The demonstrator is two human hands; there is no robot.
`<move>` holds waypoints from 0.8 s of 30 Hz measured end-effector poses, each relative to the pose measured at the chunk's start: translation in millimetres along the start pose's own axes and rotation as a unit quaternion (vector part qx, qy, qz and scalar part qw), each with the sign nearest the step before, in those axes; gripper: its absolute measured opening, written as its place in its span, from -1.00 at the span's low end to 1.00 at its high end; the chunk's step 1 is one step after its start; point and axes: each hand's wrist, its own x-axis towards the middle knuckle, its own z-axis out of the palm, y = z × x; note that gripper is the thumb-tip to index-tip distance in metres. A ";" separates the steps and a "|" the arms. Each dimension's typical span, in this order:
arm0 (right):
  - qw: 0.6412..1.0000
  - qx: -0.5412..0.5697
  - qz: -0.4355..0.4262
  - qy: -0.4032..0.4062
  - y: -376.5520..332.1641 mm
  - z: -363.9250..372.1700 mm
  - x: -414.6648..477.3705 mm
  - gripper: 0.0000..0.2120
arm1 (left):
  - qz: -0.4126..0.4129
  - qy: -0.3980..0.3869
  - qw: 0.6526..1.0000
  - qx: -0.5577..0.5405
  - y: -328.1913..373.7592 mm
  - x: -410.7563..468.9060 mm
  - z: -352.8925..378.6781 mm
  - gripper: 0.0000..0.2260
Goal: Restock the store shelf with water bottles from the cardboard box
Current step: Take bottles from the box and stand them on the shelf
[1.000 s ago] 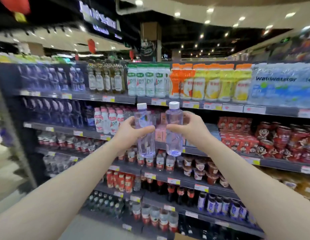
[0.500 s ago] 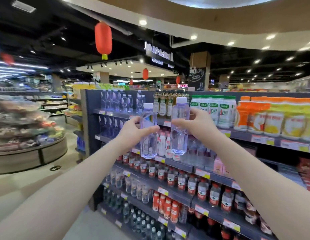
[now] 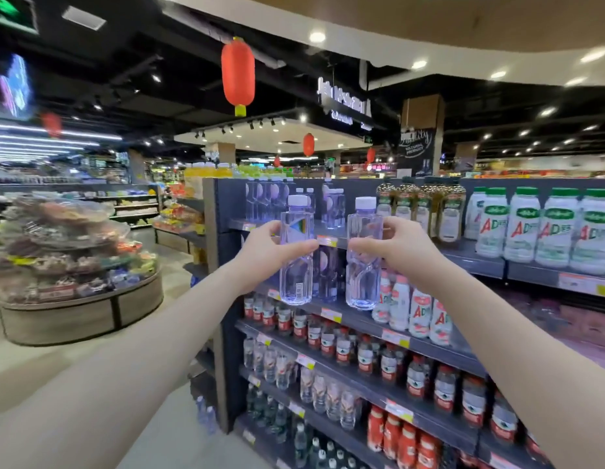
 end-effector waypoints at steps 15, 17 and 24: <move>1.000 0.022 0.010 0.008 52.7 137.2 201.1 -0.41 | -0.016 -0.017 0.999 -0.032 -159.1 186.9 -65.6 -0.42; 1.000 0.013 0.002 0.011 65.4 143.7 233.0 -0.45 | -0.016 -0.019 0.999 -0.021 -179.3 222.1 -66.5 -0.25; 0.999 -0.004 0.007 0.034 99.9 152.4 337.8 -0.36 | -0.013 -0.004 0.999 -0.039 -210.7 342.6 -73.3 0.01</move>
